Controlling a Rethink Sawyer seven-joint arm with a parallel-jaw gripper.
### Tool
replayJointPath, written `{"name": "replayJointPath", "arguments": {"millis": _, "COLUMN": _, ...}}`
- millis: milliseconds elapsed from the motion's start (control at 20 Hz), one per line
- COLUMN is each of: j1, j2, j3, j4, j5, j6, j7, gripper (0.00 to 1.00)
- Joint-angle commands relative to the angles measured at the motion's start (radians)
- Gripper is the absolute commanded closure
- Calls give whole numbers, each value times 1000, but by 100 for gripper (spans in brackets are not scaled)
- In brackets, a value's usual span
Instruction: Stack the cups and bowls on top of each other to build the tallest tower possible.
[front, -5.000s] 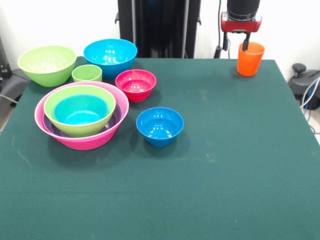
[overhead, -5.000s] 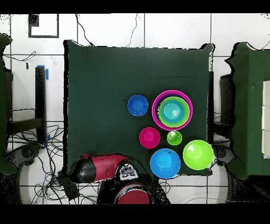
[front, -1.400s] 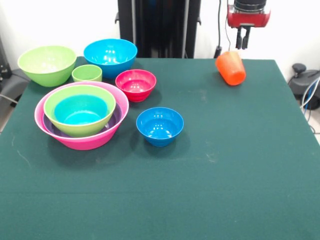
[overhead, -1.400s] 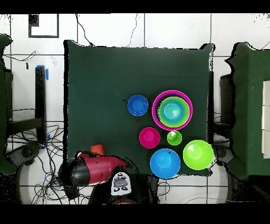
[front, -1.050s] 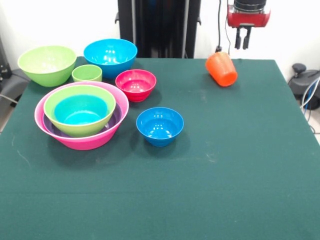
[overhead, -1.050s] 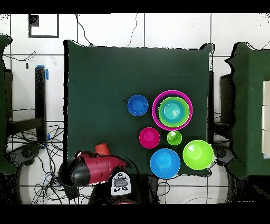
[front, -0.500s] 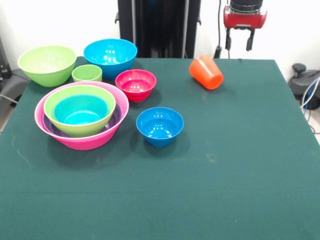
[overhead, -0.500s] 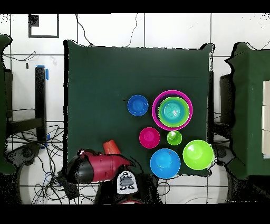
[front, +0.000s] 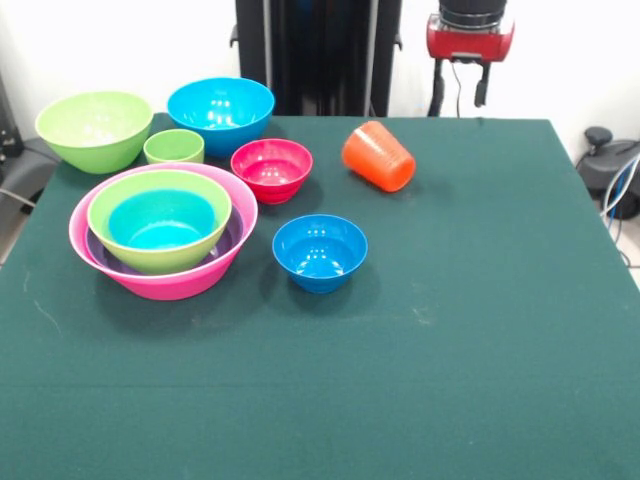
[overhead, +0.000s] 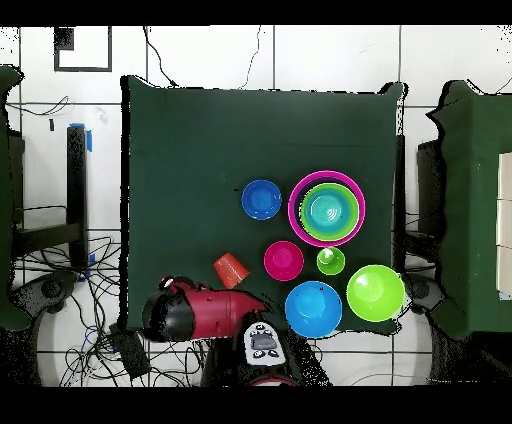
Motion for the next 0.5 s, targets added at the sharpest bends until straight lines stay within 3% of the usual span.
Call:
{"name": "replayJointPath", "arguments": {"millis": 50, "j1": -72, "j2": 74, "j3": 54, "j4": -61, "j5": -81, "j6": 30, "j7": 4, "gripper": 0}}
{"name": "replayJointPath", "arguments": {"millis": 200, "j1": -168, "j2": 89, "j3": 134, "j4": -42, "j5": -111, "j6": 18, "j7": -21, "gripper": 0}}
{"name": "replayJointPath", "arguments": {"millis": 500, "j1": -276, "j2": 129, "j3": 221, "j4": -42, "j5": -173, "j6": 14, "j7": -42, "gripper": 0}}
